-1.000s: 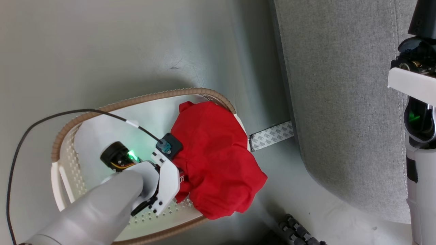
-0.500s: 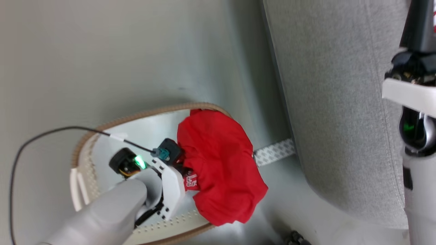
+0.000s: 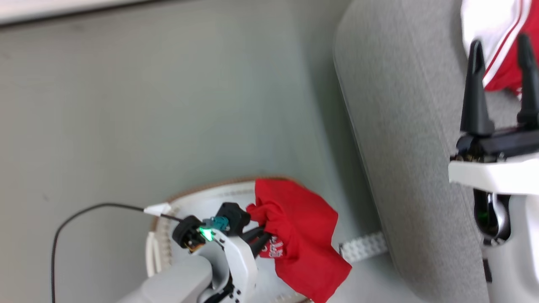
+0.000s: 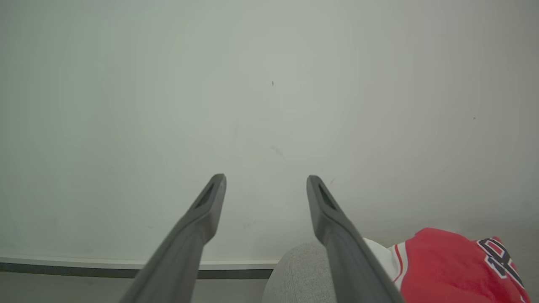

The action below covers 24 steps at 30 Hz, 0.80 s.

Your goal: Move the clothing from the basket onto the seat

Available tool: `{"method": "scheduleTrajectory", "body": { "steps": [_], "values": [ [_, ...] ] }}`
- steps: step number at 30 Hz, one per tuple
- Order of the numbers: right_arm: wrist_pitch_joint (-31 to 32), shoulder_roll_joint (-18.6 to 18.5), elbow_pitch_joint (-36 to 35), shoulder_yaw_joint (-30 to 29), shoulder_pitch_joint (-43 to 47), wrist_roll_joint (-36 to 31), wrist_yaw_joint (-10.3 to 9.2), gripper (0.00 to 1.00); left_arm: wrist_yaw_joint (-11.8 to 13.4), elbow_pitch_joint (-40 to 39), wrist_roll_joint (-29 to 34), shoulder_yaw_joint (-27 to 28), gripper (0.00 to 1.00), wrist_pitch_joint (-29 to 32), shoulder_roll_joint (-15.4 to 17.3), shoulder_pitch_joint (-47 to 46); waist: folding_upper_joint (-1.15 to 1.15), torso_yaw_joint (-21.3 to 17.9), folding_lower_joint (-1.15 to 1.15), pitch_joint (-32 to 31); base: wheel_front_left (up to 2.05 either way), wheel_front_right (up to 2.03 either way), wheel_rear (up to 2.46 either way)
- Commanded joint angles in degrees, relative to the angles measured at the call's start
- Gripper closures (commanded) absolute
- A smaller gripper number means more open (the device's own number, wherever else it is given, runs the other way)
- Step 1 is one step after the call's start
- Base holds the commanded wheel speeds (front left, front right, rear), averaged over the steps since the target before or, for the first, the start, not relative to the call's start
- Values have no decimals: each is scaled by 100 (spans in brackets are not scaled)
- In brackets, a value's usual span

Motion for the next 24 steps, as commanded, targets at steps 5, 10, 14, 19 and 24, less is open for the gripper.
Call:
{"method": "scheduleTrajectory", "body": {
  "steps": [5, 10, 14, 19, 24],
  "values": [
    [-13, -87, 244, 44, 422, -43, -13, 0, 7, -101, -192, 13, 100, -216, -77, 260, 0, 403, 0, -1132, 0, 0, 0],
    [-13, -216, 496, 186, 717, 84, -13, 0, 45, -267, -255, 262, 100, -299, -30, 456, 0, 491, 0, -1745, 0, 0, 0],
    [-13, -296, 675, 335, 922, 249, -13, 0, 193, -600, -191, 651, 100, -311, 70, 611, 0, 562, 0, -2123, 0, 0, 0],
    [-13, -387, 825, 452, 1206, 378, -13, 0, 421, -1209, 23, 1156, 100, -308, 249, 815, 0, 708, 0, -2502, 0, 0, 0],
    [-13, -382, 911, 562, 1551, 545, -13, 0, 605, -1669, 106, 1430, 100, -308, 404, 913, 0, 900, 0, -2868, 0, 0, 0]
  ]
}}
